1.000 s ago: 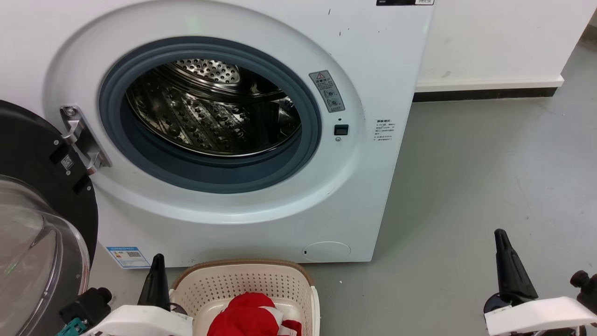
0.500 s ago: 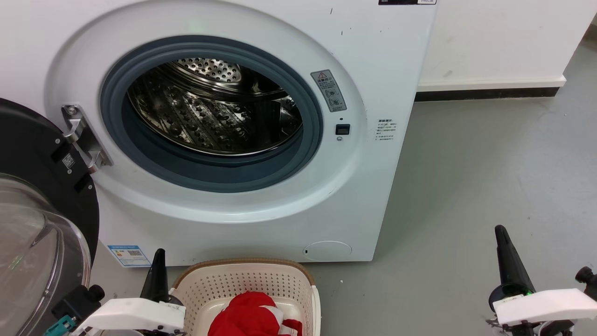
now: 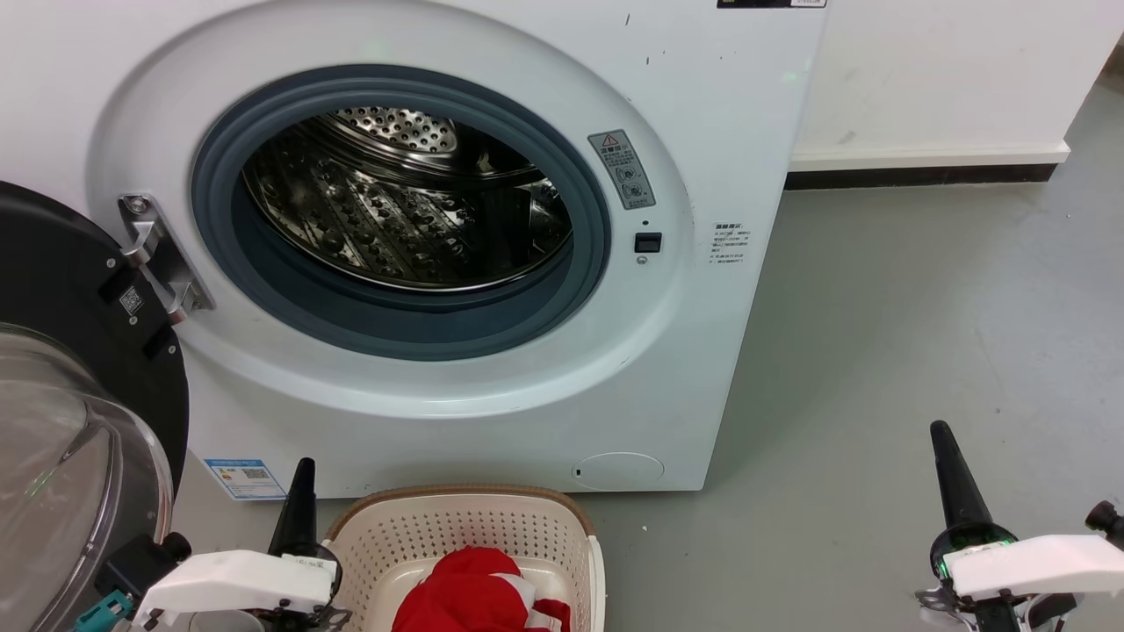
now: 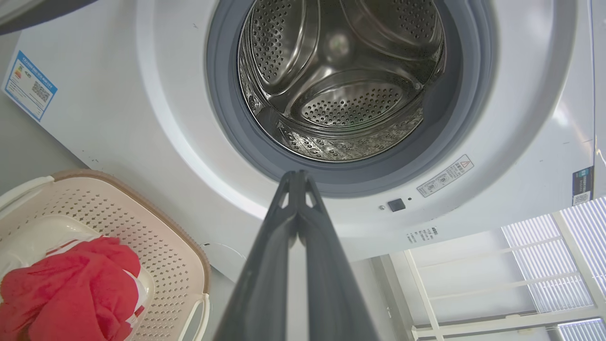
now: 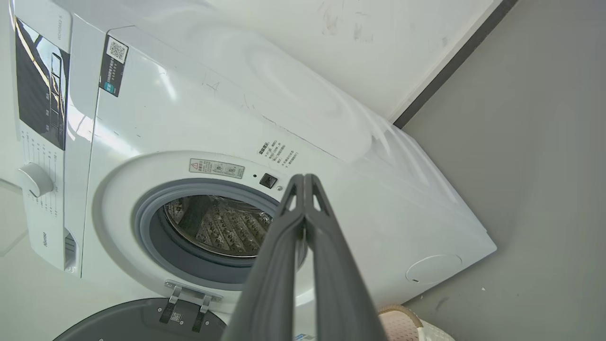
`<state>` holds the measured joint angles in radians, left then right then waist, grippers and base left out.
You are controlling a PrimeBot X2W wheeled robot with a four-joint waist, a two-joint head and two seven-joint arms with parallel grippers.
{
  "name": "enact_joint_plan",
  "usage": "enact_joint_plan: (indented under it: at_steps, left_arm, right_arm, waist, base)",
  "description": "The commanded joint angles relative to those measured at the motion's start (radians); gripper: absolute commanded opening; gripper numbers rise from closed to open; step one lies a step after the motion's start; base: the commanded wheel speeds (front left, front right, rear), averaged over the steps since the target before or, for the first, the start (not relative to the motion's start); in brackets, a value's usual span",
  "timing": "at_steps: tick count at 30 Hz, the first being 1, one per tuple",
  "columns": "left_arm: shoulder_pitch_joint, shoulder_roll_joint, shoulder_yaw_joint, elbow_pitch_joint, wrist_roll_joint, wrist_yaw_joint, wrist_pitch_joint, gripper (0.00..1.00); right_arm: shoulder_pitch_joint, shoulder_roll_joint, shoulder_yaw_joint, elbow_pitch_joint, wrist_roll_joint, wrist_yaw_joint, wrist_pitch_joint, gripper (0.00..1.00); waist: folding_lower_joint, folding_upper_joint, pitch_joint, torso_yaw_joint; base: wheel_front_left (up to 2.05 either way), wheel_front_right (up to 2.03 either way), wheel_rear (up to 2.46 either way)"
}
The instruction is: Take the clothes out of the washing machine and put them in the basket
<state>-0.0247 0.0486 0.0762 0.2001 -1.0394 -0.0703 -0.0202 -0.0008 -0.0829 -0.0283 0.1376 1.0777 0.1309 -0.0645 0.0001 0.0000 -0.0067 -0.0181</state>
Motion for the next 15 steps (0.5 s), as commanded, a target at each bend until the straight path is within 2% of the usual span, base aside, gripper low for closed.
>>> enact_joint_plan:
  at_steps: [1,15]
  left_arm:
    - [-0.023,0.002,0.006,-0.005,-0.030,-0.008,0.006,0.00]
    - [-0.046,0.002,0.016,0.011,-0.200,-0.025,0.046,0.00]
  right_arm:
    - [-0.028,-0.006,-0.003,0.000,0.031,0.000,0.006,0.00]
    - [-0.055,-0.005,-0.014,0.033,0.201,0.000,0.048,0.00]
  waist:
    - [-0.0001,0.0000,0.000,0.000]
    - [-0.0001,0.0000,0.003,0.005]
  base:
    - [0.00,0.00,0.00]
    - [0.00,0.00,0.00]
